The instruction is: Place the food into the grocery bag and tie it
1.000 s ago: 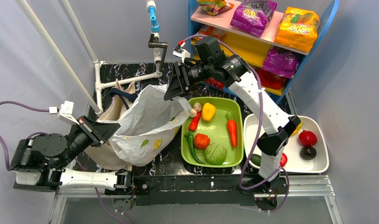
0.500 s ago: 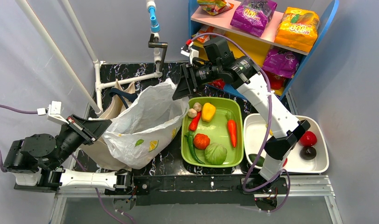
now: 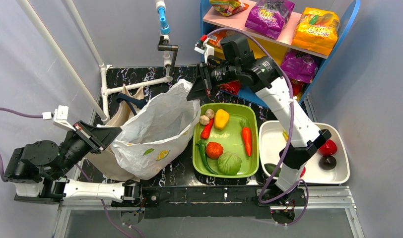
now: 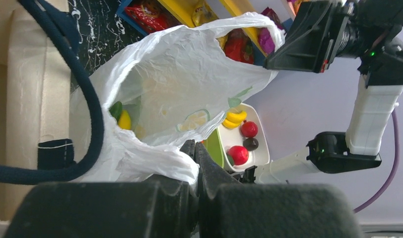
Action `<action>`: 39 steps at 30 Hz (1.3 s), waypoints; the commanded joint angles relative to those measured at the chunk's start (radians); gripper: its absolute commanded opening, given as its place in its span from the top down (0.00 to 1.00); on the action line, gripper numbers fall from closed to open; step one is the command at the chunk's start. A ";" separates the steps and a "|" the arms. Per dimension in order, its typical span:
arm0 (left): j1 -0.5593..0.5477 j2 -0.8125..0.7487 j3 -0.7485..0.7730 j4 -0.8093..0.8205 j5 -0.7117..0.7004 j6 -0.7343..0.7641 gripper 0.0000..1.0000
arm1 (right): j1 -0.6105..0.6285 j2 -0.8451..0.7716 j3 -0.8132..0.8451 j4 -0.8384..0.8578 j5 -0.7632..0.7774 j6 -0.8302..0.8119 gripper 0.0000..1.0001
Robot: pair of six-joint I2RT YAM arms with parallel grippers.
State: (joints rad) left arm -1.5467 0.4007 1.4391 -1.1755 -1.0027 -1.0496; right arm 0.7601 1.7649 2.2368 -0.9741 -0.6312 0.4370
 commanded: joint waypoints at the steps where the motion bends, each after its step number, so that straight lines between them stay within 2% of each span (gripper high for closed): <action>1: -0.003 0.135 0.063 0.067 0.051 0.124 1.00 | 0.002 0.015 0.117 -0.019 -0.112 -0.023 0.99; 6: -0.003 0.228 0.099 0.122 0.147 0.227 1.00 | 0.028 0.033 0.122 -0.049 -0.264 -0.016 0.99; 11: -0.003 0.289 0.101 0.168 0.195 0.283 1.00 | 0.095 0.034 0.051 -0.097 -0.313 -0.062 0.99; 16: -0.003 0.302 0.080 0.166 0.212 0.277 0.97 | 0.156 0.070 0.043 -0.133 -0.325 -0.102 0.99; 22: -0.003 0.274 0.043 0.118 0.238 0.213 0.96 | 0.193 0.153 0.082 -0.128 -0.408 -0.109 0.99; 26: -0.003 0.240 -0.030 0.072 0.281 0.129 0.94 | 0.264 0.237 0.122 -0.087 -0.448 -0.074 0.99; 31: -0.003 0.184 -0.119 0.152 0.289 0.136 0.93 | 0.370 0.254 0.102 0.049 -0.627 0.030 0.99; 34: -0.003 0.181 -0.110 0.175 0.298 0.169 0.90 | 0.378 0.209 0.057 0.116 -0.677 0.069 0.99; 39: -0.003 0.196 -0.096 0.122 0.305 0.124 0.89 | 0.378 0.196 -0.017 0.187 -0.682 0.102 0.99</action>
State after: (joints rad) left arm -1.5467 0.5808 1.3220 -1.0256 -0.6941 -0.9058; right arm 1.1336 2.0117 2.2517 -0.8913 -1.2537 0.4934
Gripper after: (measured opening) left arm 0.098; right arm 0.029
